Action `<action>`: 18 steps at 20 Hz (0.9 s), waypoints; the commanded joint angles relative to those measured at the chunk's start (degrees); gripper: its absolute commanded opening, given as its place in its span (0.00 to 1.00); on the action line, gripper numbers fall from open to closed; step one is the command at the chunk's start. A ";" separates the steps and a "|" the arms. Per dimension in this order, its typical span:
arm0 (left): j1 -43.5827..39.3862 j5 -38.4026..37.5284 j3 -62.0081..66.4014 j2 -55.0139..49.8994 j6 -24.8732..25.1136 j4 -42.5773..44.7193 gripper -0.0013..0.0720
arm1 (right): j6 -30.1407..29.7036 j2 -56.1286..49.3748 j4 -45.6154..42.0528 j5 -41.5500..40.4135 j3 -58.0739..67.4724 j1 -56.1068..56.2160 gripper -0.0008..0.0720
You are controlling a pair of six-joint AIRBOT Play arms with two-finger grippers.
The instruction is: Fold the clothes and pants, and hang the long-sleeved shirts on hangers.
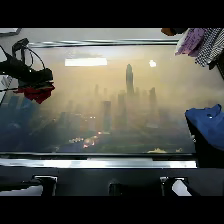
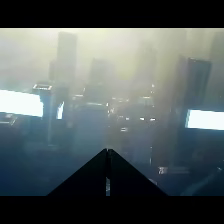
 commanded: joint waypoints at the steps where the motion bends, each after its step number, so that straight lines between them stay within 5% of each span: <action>1: 0.04 -0.04 0.00 -0.02 0.20 0.00 0.04 | 1.95 1.03 -1.29 -1.31 -6.82 0.00 0.05; 7: 0.02 -0.02 0.00 -0.02 0.15 0.00 0.04 | 2.08 1.03 -2.47 -2.34 -8.61 0.00 0.11; 10: 0.04 -0.76 0.00 -0.02 0.17 0.02 0.04 | 0.46 1.03 -2.69 -1.99 -8.61 0.02 0.79; 13: 0.02 -1.07 -0.02 -0.04 0.15 0.02 0.04 | -4.31 2.36 -0.61 -3.89 -7.93 0.02 0.71; 14: 0.00 -1.07 -0.02 -0.04 0.17 0.00 0.04 | -7.26 3.37 1.88 -6.62 -7.21 0.02 0.62; 16: 0.00 -1.03 -0.02 -0.02 1.07 0.00 0.04 | -15.91 5.62 13.18 -15.47 -5.77 0.02 0.25; 18: -0.15 -1.01 -0.02 0.04 1.70 -0.28 0.04 | -29.79 6.88 32.61 -22.80 -5.68 0.46 0.16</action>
